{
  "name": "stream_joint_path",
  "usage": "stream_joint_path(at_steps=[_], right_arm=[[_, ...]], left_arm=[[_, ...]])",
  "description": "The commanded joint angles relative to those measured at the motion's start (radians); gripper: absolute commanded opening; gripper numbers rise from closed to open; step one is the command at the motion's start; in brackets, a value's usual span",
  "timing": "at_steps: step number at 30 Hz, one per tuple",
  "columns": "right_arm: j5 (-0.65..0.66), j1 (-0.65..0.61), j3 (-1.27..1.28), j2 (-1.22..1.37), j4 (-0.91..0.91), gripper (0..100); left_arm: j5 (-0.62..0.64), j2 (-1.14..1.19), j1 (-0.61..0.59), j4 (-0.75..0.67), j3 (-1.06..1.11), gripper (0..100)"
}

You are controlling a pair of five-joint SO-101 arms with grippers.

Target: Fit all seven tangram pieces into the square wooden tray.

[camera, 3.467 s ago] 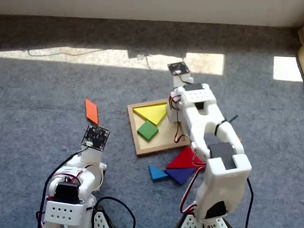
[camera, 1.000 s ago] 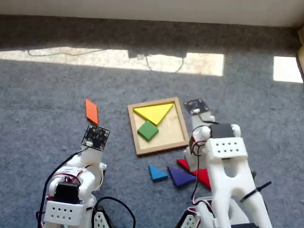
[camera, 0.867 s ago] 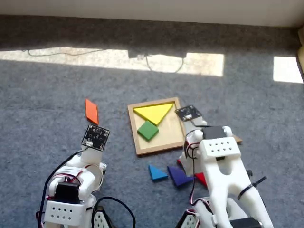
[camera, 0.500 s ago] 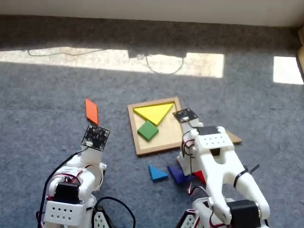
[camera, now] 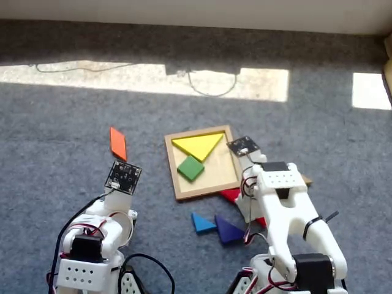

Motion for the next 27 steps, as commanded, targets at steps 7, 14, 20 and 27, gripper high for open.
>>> stream_joint_path(at_steps=[7, 14, 20, 27], right_arm=[[0.068, 0.015, 0.016, -0.314, 0.107, 3.2], [0.014, 0.013, 0.015, -0.381, 0.053, 3.2], [-0.083, -0.079, 0.015, -0.381, -0.088, 3.3], [-0.199, -0.154, -0.071, -0.38, -0.288, 3.3]], left_arm=[[0.009, -0.021, 0.013, -0.002, 0.021, 1], [0.009, -0.021, 0.013, -0.002, 0.021, 1], [0.009, -0.021, 0.013, -0.002, 0.021, 1], [0.009, -0.021, 0.013, -0.002, 0.021, 1]])
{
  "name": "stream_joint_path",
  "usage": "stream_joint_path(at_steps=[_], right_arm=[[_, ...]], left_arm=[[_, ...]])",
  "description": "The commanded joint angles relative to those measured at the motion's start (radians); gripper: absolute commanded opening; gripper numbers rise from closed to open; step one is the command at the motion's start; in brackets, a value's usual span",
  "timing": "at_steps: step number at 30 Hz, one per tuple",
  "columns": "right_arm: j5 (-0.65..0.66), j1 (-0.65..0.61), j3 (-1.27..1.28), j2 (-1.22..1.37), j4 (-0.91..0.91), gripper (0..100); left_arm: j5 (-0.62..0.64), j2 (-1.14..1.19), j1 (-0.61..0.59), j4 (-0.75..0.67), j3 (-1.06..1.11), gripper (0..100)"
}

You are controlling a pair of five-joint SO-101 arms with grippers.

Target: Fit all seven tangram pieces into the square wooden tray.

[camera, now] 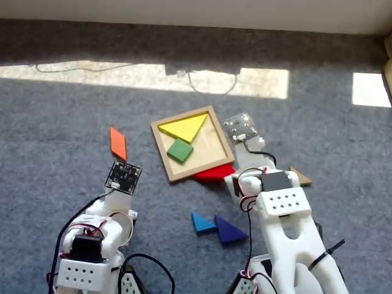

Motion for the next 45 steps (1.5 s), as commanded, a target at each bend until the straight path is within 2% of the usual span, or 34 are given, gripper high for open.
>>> stream_joint_path(at_steps=[1, 7, 13, 16, 23, 28, 31, 33, 36, 40, 45], right_arm=[[-0.054, -0.042, -0.09, -0.031, -0.163, 3.3], [-0.101, -0.13, -0.084, 0.048, -0.518, 3.4], [-0.1, -0.125, -0.116, 0.306, -0.585, 3.4], [-0.101, -0.11, -0.177, 0.317, -0.576, 3.4], [-0.101, -0.111, -0.205, 0.225, -0.259, 3.4], [-0.1, -0.105, -0.325, 0.259, -0.013, 3.9], [-0.101, -0.111, -0.43, 0.325, 0.137, 11.9], [-0.16, -0.131, -0.501, 0.389, 0.216, 20.2], [-0.368, -0.151, -0.593, 0.509, 0.282, 27.6], [-0.595, -0.177, -0.677, 0.644, 0.295, 27.9], [-0.769, -0.189, -0.708, 0.705, 0.289, 27.9]], left_arm=[[0.009, -0.021, 0.013, -0.002, 0.021, 1], [0.009, -0.021, 0.013, -0.002, 0.021, 1], [0.009, -0.021, 0.013, -0.002, 0.021, 1], [0.009, -0.021, 0.013, -0.002, 0.021, 1], [0.009, -0.021, 0.013, -0.002, 0.021, 1], [0.009, -0.021, 0.013, -0.002, 0.021, 1], [0.009, -0.021, 0.013, -0.002, 0.021, 1], [0.009, -0.021, 0.013, -0.002, 0.021, 1], [0.009, -0.021, 0.013, -0.002, 0.021, 1], [0.009, -0.021, 0.013, -0.002, 0.021, 1], [0.009, -0.021, 0.013, -0.002, 0.021, 1]])
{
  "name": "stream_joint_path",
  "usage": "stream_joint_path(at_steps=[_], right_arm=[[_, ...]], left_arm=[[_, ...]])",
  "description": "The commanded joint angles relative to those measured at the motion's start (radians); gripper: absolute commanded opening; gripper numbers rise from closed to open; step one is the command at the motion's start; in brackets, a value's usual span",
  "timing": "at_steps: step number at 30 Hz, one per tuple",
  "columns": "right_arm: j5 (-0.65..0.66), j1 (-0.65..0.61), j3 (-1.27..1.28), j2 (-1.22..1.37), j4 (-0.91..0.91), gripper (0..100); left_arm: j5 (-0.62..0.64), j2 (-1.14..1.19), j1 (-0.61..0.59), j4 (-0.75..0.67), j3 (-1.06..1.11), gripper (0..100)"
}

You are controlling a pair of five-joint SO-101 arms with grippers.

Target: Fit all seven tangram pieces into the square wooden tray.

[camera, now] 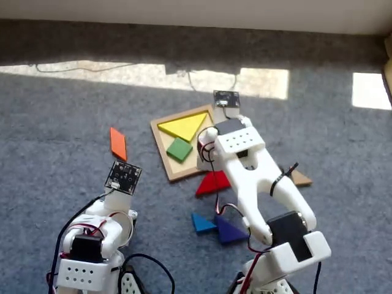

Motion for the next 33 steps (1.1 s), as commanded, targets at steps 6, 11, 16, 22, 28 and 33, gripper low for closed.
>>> stream_joint_path(at_steps=[6, 11, 16, 22, 28, 33], right_arm=[[-0.209, -0.028, -0.054, -0.001, -0.033, 27.9], [-0.224, -0.035, 0.05, 0.024, -0.193, 27.8], [-0.226, -0.03, 0.128, 0.044, -0.243, 27.8], [-0.226, -0.03, 0.17, 0.044, -0.242, 27.8], [-0.226, -0.03, 0.166, 0.048, -0.174, 27.8], [-0.218, -0.03, 0.168, 0.05, -0.143, 27.8]], left_arm=[[0.009, -0.021, 0.013, -0.002, 0.021, 1], [0.009, -0.021, 0.013, -0.002, 0.021, 1], [0.009, -0.021, 0.013, -0.002, 0.021, 1], [0.009, -0.021, 0.013, -0.002, 0.021, 1], [0.009, -0.021, 0.013, -0.002, 0.021, 1], [0.009, -0.021, 0.013, -0.002, 0.021, 1]])
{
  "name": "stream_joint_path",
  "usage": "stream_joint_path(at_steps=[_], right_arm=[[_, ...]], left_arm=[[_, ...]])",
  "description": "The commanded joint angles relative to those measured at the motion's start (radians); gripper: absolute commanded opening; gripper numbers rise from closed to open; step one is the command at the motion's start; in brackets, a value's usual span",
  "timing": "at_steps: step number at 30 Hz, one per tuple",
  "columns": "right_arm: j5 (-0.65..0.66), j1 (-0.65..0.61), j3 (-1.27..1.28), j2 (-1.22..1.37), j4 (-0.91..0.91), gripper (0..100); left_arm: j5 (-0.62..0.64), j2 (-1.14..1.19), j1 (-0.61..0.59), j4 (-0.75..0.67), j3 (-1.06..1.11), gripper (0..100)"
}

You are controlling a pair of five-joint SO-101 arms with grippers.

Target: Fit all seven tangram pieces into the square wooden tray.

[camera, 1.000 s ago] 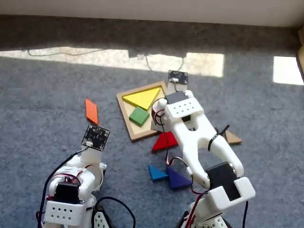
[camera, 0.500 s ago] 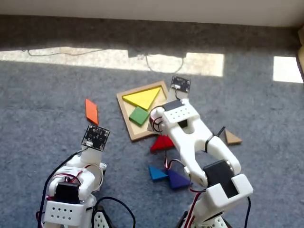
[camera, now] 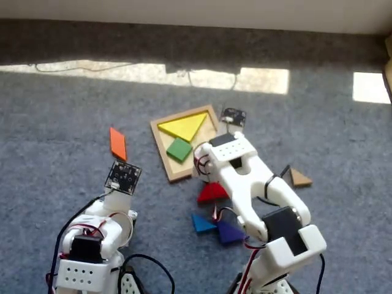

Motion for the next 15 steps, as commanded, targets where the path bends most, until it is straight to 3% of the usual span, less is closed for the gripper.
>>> stream_joint_path(at_steps=[1, 9, 12, 15], right_arm=[[-0.003, -0.001, 0.004, -0.004, 0.025, 27.8], [-0.002, -0.005, 0.01, -0.004, 0.025, 27.6], [0.003, -0.001, 0.008, -0.01, 0.025, 21.1], [0.101, 0.018, 0.001, -0.013, 0.027, 12.8]], left_arm=[[0.009, -0.021, 0.013, -0.002, 0.021, 1], [0.009, -0.021, 0.013, -0.002, 0.021, 1], [0.009, -0.021, 0.013, -0.002, 0.021, 1], [0.009, -0.021, 0.013, -0.002, 0.021, 1]])
